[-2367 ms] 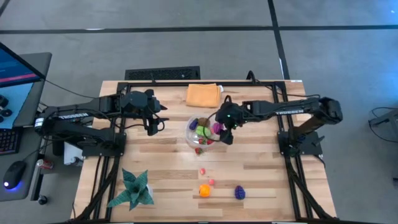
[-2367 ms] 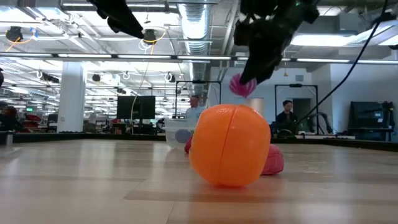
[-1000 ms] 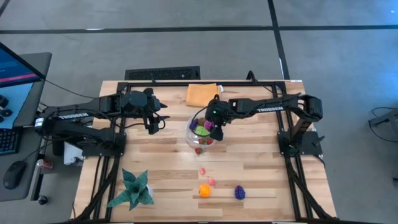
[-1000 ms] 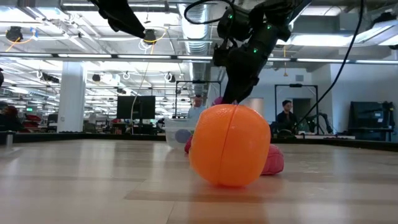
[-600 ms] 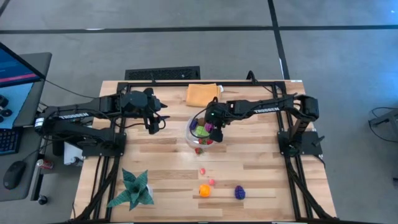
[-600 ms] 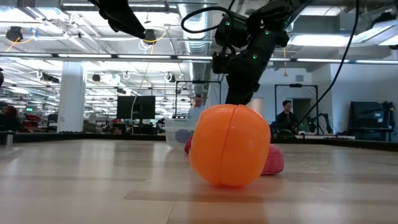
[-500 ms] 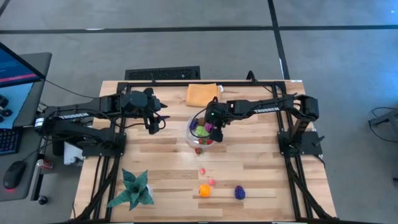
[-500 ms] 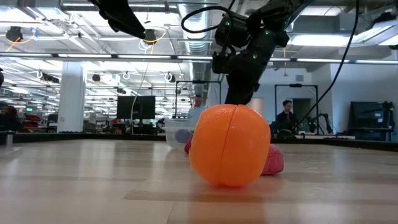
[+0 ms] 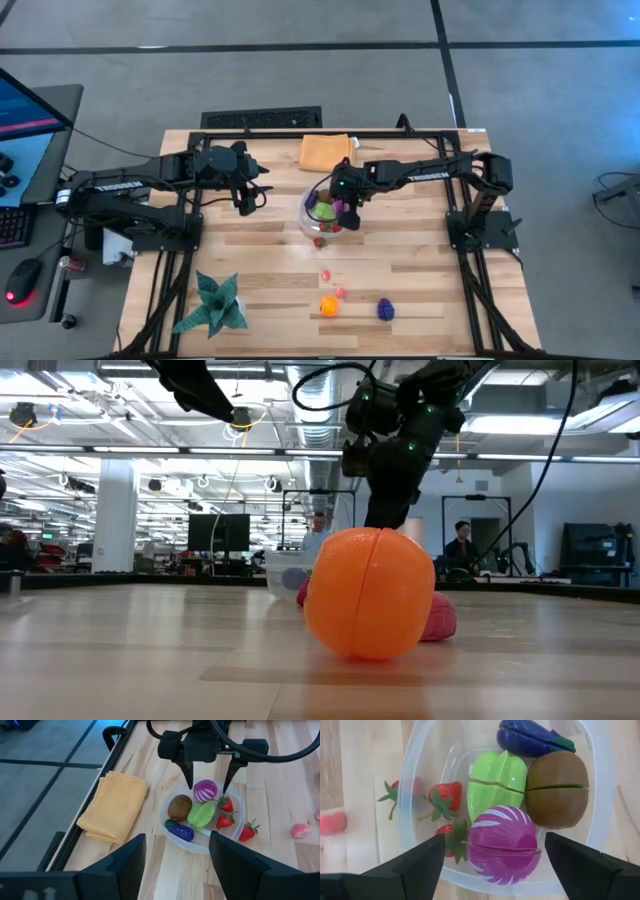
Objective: Pick and placing Produce into tupperware
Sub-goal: Put the violet grapes into the transparent container
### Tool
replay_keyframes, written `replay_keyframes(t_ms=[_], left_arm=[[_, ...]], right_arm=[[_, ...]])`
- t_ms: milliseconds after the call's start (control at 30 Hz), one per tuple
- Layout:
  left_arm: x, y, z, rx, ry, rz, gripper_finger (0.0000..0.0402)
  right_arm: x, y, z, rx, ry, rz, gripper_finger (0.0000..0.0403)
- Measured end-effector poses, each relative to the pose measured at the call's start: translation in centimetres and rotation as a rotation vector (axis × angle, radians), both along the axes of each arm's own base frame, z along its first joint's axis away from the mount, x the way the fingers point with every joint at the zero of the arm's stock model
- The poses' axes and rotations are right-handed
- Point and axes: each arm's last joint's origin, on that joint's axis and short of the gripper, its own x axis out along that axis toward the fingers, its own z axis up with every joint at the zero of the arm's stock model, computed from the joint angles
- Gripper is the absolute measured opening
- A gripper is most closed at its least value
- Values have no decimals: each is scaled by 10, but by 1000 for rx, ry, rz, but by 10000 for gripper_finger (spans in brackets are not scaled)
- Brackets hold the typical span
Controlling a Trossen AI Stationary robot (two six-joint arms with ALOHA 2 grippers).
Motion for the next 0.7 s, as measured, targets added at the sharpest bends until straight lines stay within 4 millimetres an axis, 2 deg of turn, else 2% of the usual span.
replay_keyframes(t_ms=[100, 267, 400, 567, 700], left_arm=[[0, 0, 0, 0, -1, 0, 208], [2, 0, 3, 12, -32, -2, 208], [3, 1, 5, 18, -61, -3, 208], [6, 1, 5, 20, -67, -2, 208], [13, 2, 2, 21, -60, -3, 208]], right_arm=[[1, 0, 16, -7, -29, 0, 368], [-5, -4, 61, -55, -132, -18, 369], [-27, -2, 90, -65, -146, -36, 369], [-62, 10, 110, -39, -45, -45, 369], [-86, 28, 122, 11, 7, -66, 369]])
